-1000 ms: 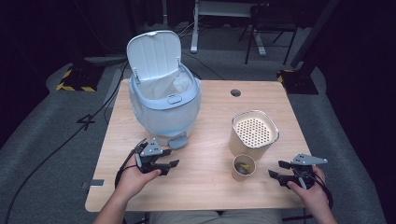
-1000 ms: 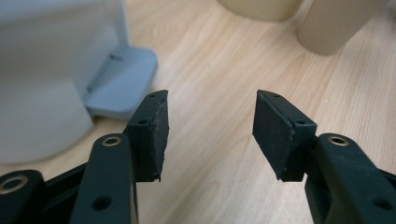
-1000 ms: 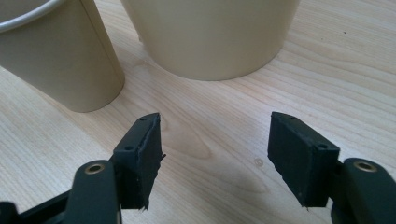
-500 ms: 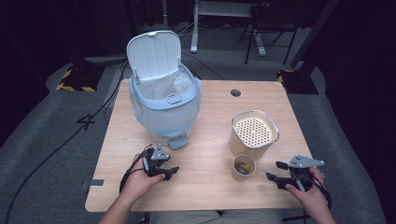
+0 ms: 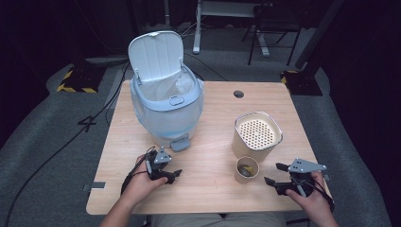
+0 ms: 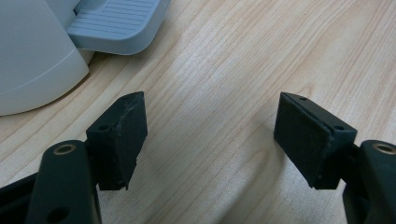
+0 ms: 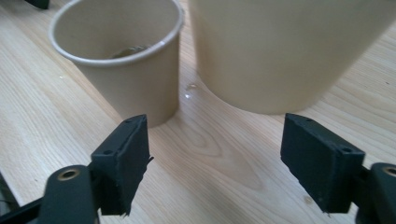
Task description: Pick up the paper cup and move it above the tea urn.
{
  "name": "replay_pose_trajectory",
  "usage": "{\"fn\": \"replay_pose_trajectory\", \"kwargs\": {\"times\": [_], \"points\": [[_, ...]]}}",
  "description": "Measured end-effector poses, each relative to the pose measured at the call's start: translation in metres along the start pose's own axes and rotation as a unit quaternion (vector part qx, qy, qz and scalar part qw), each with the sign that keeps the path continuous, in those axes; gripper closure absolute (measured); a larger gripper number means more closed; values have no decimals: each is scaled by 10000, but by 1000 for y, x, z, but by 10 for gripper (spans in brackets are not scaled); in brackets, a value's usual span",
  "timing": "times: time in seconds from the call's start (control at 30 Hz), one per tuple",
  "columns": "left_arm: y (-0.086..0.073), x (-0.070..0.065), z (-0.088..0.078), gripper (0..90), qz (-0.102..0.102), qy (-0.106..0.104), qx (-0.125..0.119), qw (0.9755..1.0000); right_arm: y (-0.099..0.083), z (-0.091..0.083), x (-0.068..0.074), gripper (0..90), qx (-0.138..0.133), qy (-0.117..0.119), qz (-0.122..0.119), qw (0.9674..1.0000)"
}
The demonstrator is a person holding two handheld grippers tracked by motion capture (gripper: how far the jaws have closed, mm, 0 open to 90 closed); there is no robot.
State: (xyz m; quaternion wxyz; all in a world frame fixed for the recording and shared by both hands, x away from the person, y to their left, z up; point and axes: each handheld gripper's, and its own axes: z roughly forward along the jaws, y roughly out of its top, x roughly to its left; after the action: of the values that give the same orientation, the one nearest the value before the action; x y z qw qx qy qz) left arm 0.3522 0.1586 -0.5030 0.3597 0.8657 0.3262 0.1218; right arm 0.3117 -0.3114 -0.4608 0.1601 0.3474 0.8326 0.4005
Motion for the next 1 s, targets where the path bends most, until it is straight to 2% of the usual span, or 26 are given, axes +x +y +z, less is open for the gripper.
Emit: {"fn": "replay_pose_trajectory", "kwargs": {"times": [0.17, 0.43, 0.6, 0.87, 0.93, 1.0], "points": [[-1, -1, -1, 264, -19, 27, -12, 10000, 5, 7, 11, 188, -52, 184, -164, 9997], [-1, -1, -1, 263, -39, 42, -3, 10000, 16, 30, 30, 184, 3, 497, -471, 9976], [-1, -1, -1, 263, -40, 40, -2, 10000, 16, 43, 35, 176, 71, 497, -420, 9979], [-1, -1, -1, 263, -39, 40, -3, 10000, 15, 64, 43, 173, -125, 384, -370, 9985], [-1, -1, -1, 263, -38, 41, -3, 10000, 17, 68, 45, 188, -212, 371, -273, 9987], [-1, -1, -1, 263, -39, 41, -3, 10000, 17, 71, 48, 182, -218, 348, -338, 9986]]}}
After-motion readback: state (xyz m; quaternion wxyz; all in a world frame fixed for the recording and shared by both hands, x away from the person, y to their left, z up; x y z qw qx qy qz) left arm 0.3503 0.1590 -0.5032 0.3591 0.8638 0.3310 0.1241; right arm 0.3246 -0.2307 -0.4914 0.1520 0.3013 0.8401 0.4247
